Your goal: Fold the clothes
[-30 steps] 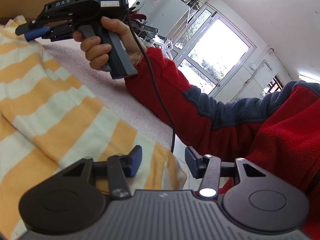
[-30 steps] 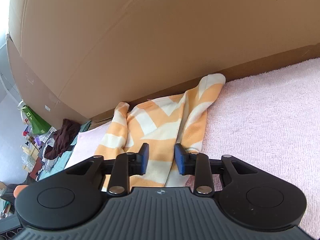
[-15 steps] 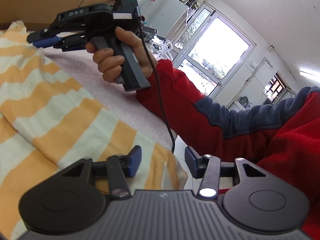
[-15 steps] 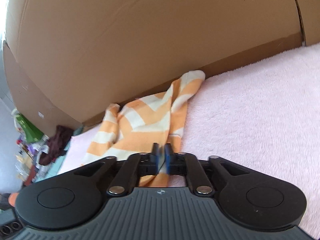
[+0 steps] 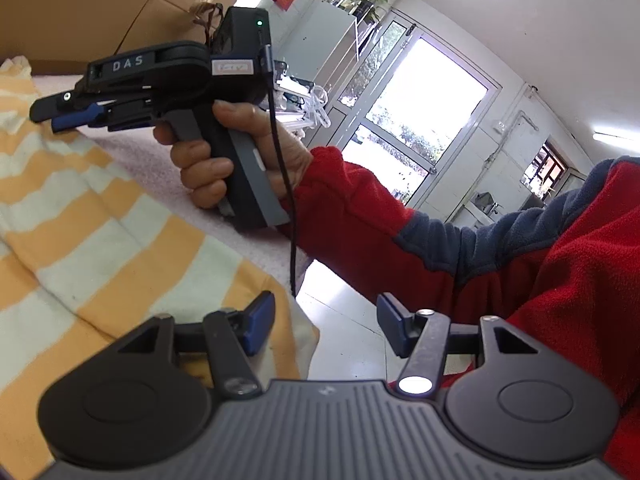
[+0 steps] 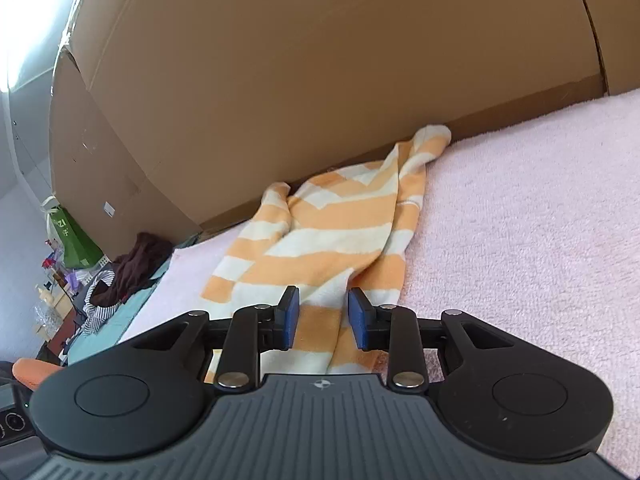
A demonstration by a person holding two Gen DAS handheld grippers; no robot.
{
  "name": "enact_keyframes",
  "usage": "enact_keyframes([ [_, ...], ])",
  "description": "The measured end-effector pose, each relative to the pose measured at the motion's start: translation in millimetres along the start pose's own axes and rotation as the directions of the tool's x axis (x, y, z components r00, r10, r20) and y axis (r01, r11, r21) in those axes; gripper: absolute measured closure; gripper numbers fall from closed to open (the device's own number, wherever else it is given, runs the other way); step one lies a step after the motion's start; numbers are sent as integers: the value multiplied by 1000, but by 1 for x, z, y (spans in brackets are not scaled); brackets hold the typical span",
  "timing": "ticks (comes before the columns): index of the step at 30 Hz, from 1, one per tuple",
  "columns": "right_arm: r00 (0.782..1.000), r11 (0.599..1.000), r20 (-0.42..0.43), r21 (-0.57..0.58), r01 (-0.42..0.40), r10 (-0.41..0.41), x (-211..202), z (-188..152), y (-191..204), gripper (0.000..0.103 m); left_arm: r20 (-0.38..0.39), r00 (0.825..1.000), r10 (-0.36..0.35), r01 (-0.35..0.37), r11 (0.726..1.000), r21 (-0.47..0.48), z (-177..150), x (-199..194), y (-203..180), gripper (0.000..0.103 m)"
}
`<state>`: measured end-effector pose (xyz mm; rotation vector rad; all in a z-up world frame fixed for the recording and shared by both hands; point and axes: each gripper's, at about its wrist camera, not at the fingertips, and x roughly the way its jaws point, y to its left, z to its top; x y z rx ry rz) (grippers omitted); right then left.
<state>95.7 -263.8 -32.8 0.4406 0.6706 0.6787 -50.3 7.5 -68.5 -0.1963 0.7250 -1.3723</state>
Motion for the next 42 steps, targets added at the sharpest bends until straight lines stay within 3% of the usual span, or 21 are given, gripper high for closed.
enact_keyframes([
  [1, 1000, 1000, -9, -4, -5, 5, 0, 1, 0, 96, -3, 1000, -4, 4, 1000, -1, -1, 0, -2, 45],
  [5, 999, 1000, 41, -7, -10, 10, -17, -5, 2, 97, -29, 999, -15, 15, 1000, 11, -9, -3, -7, 45],
  [9, 999, 999, 37, 32, 26, -27, -19, -9, -2, 94, -35, 999, -25, 25, 1000, 8, -13, -9, -5, 45],
  [11, 1000, 999, 28, 33, 13, -14, -19, -10, -1, 83, -40, 999, -20, 21, 1000, 8, -14, -9, -7, 45],
  [12, 1000, 999, 23, 33, 6, -7, -19, -10, 0, 66, -42, 999, -15, 16, 1000, 12, -14, -8, -8, 45],
  [13, 1000, 999, 19, 34, 0, -1, -19, -11, 0, 63, -44, 999, -11, 11, 1000, 17, -15, -8, -10, 45],
  [18, 1000, 1000, 1, -4, 1, -1, -34, -26, 13, 65, -5, 1000, 0, 0, 1000, 8, -15, -10, -14, 44],
  [21, 999, 999, -18, -38, -30, 29, -43, -39, 22, 80, 23, 1000, 9, -9, 1000, 2, -16, -12, -15, 41],
  [26, 1000, 996, -15, -93, -3, 2, -48, -50, 36, 99, 35, 999, 35, -36, 999, 19, -15, -14, -19, 39],
  [31, 998, 997, 32, -55, 52, -51, -59, -56, 36, 99, 73, 992, 102, -105, 994, 30, -13, -25, -21, 39],
  [34, 997, 996, 29, -42, 72, -71, -72, -69, 40, 92, 122, 981, 151, -155, 988, 25, -15, -38, -20, 32],
  [42, 997, 994, 14, -79, 76, -75, -91, -94, 58, 81, 149, 977, 154, -158, 987, 14, -14, -44, -17, 32],
])
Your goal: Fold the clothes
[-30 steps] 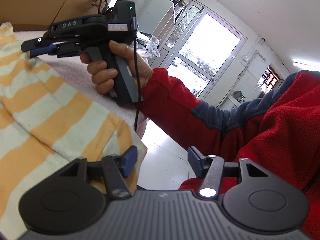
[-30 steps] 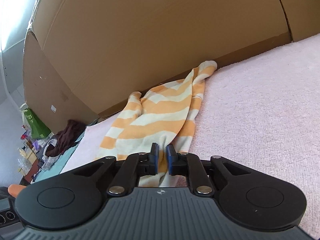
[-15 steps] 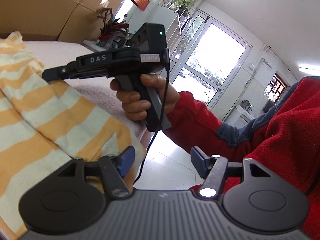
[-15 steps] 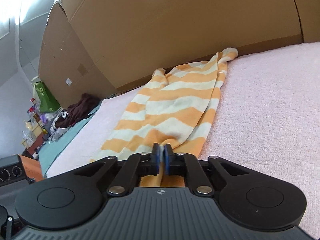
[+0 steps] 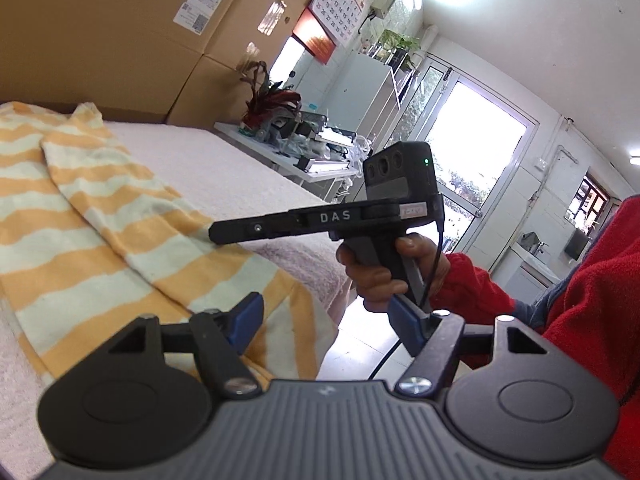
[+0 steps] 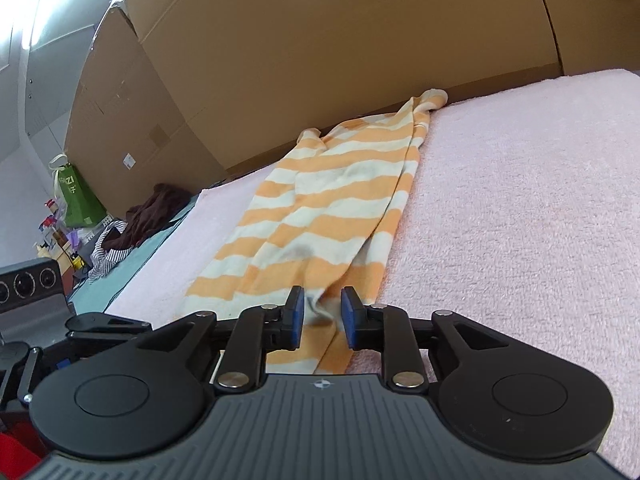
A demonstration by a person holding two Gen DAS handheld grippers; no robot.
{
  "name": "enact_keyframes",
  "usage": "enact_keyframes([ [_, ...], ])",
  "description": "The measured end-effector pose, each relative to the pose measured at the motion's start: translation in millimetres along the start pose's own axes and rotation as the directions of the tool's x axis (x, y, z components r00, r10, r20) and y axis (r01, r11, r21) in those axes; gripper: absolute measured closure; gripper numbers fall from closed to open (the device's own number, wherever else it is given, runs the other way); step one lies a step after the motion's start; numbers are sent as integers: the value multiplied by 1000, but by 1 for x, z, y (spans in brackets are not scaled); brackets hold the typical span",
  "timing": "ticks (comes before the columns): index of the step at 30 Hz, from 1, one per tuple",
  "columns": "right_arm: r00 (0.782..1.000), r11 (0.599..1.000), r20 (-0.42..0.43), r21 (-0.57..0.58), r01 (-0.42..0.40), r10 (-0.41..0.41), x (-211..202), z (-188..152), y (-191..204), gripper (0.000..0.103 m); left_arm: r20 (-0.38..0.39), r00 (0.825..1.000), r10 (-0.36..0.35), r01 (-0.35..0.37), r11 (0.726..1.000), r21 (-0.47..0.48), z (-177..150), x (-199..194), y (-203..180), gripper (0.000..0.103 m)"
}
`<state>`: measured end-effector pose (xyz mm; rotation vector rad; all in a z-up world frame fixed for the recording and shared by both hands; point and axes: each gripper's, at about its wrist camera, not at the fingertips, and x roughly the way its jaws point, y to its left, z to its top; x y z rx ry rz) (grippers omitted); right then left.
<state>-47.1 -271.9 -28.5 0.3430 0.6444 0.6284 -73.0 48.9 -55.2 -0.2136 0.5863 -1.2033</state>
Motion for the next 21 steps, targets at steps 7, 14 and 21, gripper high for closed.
enact_keyframes([
  [7, 1000, 1000, 6, 24, -2, 2, -14, -5, 1, 101, -54, 998, -8, 10, 999, 34, -8, 9, -8, 34],
  [14, 1000, 1000, 7, -18, 15, -15, -34, -26, 14, 66, -87, 996, -4, 8, 999, 48, -13, 16, -10, 34],
  [21, 997, 993, 56, -100, 61, -56, -41, -39, 25, 92, -98, 995, 20, -12, 996, 84, -15, 22, -14, 33],
])
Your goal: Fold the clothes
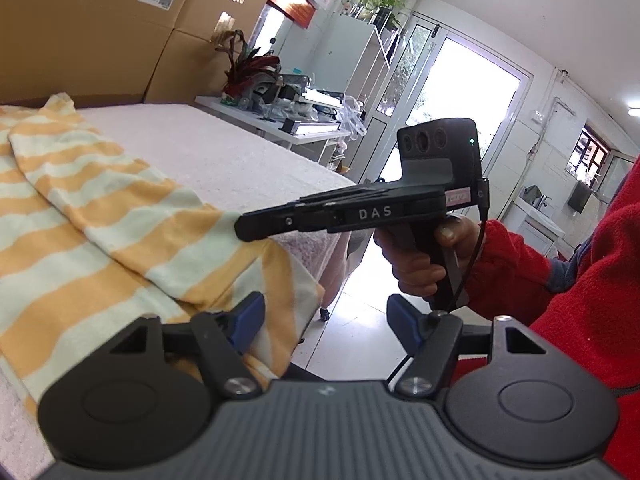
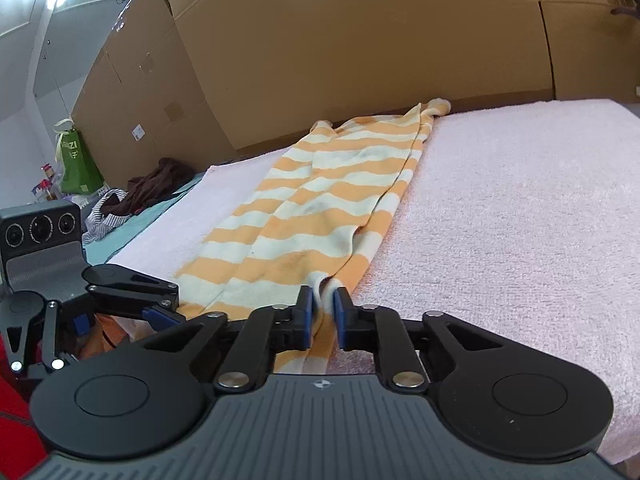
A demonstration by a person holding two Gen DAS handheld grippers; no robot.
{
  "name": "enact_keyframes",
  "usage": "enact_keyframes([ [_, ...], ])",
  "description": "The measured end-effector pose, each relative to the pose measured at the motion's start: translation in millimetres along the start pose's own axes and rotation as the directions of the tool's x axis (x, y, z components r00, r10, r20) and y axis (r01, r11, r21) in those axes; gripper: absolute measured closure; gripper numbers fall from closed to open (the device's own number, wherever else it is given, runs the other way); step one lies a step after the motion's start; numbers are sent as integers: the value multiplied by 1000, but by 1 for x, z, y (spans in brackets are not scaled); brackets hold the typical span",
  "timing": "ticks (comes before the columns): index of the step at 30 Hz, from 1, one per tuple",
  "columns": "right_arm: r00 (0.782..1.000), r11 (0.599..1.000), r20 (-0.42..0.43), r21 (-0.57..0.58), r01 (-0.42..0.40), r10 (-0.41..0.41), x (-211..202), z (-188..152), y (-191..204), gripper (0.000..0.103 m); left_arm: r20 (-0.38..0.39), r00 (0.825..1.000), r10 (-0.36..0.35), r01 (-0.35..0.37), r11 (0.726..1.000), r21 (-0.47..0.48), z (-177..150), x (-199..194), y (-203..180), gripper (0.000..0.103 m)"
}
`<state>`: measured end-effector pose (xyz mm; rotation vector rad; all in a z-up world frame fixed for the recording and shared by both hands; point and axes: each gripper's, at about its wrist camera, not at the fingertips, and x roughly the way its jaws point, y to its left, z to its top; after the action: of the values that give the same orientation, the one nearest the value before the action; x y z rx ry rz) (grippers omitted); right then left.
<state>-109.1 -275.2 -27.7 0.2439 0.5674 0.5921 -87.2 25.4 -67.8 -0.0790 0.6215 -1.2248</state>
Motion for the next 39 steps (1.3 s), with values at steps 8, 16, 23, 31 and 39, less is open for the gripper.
enact_keyframes([
  [8, 999, 999, -14, 4, -49, 49, -9, -7, 6, 87, 2, 1000, 1, -1, 1000, -4, 2, 0, 1, 30],
  [16, 996, 996, -2, 5, -85, 85, -17, -11, 11, 95, -23, 1000, -13, 13, 1000, -4, 3, 3, 0, 35],
  [23, 995, 993, -20, 75, -91, 93, -22, -19, 0, 94, -29, 999, -23, 23, 1000, 9, 3, -4, -1, 35],
  [31, 997, 994, -5, 81, -71, 72, -14, -10, 1, 84, 23, 1000, 11, -12, 999, 42, 18, -7, 0, 29],
  [39, 999, 997, 34, 67, -38, 36, -10, 11, -7, 85, -2, 1000, 21, -21, 999, 47, 18, 3, 3, 29],
])
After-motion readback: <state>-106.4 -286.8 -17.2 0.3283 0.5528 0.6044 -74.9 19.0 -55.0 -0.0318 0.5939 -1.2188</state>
